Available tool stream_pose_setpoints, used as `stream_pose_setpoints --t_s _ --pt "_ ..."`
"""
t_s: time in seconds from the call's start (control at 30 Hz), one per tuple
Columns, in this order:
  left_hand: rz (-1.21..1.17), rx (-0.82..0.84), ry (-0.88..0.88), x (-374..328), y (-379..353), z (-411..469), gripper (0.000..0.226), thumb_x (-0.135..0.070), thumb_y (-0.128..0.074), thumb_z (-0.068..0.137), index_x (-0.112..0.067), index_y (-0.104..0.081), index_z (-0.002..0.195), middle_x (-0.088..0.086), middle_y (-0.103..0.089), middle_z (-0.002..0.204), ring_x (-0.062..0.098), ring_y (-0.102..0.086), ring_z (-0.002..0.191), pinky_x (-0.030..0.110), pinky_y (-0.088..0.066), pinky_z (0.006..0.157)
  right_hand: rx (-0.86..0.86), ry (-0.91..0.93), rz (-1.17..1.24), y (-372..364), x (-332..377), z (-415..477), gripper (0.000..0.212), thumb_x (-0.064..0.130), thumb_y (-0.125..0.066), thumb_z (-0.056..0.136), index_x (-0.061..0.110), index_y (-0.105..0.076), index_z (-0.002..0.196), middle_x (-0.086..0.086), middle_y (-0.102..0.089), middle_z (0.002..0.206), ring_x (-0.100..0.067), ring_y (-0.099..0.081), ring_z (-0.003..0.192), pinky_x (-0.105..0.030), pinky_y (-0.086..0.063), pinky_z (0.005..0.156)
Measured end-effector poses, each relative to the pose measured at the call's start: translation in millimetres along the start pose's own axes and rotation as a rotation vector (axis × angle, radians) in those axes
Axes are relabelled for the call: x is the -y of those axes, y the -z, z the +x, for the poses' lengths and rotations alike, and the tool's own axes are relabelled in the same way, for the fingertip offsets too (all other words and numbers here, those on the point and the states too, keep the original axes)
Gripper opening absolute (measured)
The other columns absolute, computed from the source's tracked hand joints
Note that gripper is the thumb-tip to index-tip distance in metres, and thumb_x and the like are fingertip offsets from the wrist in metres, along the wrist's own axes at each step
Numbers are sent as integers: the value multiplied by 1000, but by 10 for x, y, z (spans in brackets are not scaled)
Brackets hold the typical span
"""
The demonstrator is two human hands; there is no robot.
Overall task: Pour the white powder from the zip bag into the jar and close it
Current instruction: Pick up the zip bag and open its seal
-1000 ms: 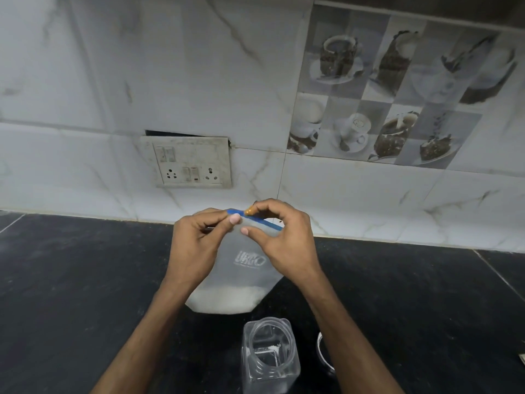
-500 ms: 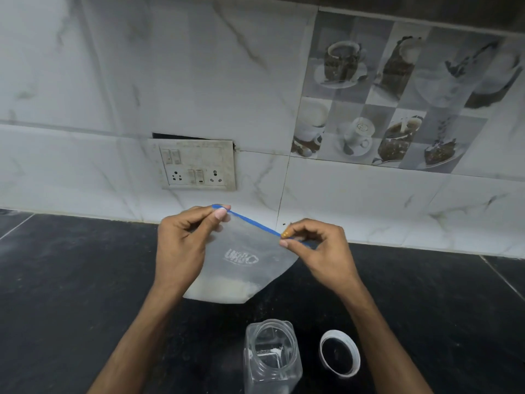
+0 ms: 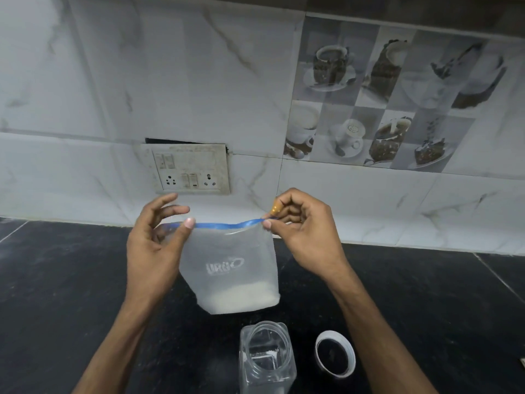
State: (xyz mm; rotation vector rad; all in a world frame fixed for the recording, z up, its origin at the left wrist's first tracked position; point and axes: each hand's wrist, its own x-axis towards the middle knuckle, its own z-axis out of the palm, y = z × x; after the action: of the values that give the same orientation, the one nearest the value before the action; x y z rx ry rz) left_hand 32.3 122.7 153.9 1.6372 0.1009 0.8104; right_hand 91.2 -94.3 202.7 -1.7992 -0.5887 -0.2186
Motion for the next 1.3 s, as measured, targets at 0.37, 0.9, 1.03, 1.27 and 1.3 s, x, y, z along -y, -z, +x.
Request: stream_pose_setpoints --t_s 0.37,0.9,1.03,1.27,1.3 --pt "455 377 -449 -412 -248 3 32 -52 -70 76 -29 -72 98 -19 -66 117 6 -65 107 40 -55 93 -19 58 -132 108 348 -58 25 -1 -79 78 17 -62 76 -2 -72 74 -14 -70 68 -19 -54 60" --pt "415 433 -510 -601 -314 -136 26 -46 -71 81 -23 -71 91 -11 -72 104 5 -71 81 35 -60 75 -156 12 -37 187 423 -320 27 -2 -81 75 17 -61 76 -2 -70 70 -11 -67 61 -21 -57 61" --pt "449 423 -508 -712 -348 -200 33 -56 -70 76 -26 -73 90 -15 -71 107 1 -71 76 27 -57 68 -226 15 -11 232 449 -346 28 -1 -81 75 18 -60 74 4 -66 65 -4 -61 56 -15 -52 57" --pt "568 407 -454 -884 -491 -198 15 -42 -81 75 -27 -79 81 -27 -66 89 0 -68 71 37 -59 70 -238 34 41 397 528 -443 25 3 -81 77 19 -63 83 4 -71 71 -3 -68 65 -15 -54 63" --pt "564 404 -455 -919 -518 -199 15 -41 -82 75 -27 -80 81 -27 -65 85 0 -67 70 37 -59 69 -226 27 63 459 517 -473 26 6 -81 77 20 -64 90 2 -74 79 -4 -71 73 -16 -55 68"
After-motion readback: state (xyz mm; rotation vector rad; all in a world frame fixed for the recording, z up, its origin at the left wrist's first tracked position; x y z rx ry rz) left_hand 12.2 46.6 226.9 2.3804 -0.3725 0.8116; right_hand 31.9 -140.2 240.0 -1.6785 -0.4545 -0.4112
